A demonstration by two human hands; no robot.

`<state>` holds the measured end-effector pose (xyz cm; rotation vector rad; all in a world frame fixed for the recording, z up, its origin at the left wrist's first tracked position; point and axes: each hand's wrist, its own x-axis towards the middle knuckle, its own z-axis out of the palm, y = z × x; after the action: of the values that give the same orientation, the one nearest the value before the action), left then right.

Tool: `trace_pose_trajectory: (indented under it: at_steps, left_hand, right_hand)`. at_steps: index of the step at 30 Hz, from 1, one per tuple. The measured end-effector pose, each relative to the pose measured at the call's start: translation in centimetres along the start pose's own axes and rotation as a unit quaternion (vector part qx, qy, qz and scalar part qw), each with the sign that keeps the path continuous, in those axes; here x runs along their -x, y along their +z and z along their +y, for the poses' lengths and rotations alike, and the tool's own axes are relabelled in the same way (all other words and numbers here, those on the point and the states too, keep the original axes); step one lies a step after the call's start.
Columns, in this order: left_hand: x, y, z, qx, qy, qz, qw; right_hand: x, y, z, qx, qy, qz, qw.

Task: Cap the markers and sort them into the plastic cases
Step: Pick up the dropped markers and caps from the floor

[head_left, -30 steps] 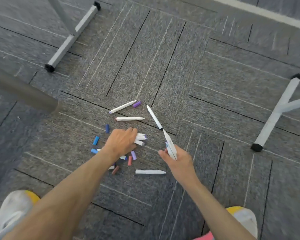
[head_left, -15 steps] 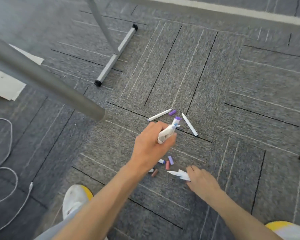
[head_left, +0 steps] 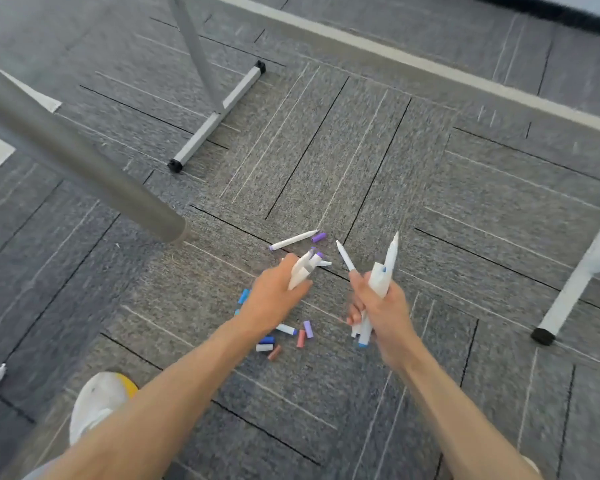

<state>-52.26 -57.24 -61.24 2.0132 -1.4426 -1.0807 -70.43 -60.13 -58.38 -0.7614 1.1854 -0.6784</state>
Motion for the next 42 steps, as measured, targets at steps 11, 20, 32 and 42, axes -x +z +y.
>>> trace_pose_trajectory:
  at_steps: [11,20,32,42]
  left_hand:
    - [-9.7,6.4,-3.9,-0.299,-0.04,0.011,0.953]
    - [-7.1,4.8,-2.1,-0.262,-0.004,0.052,0.964]
    - [2.4,-3.5,1.6,0.177,-0.032,0.16,0.971]
    - [-3.0,-1.2,-2.9,0.011,-0.05,0.056,0.997]
  right_hand:
    - [1.7,-5.7,-0.9,0.139,-0.117,0.085,0.98]
    - [-2.2,-5.7,2.0,0.271,-0.088,0.106,0.953]
    - [-13.1,-1.4,7.0,0.619,-0.047,0.133,0.773]
    - [-5.0,0.2,3.3,0.425,-0.069,0.013,0.902]
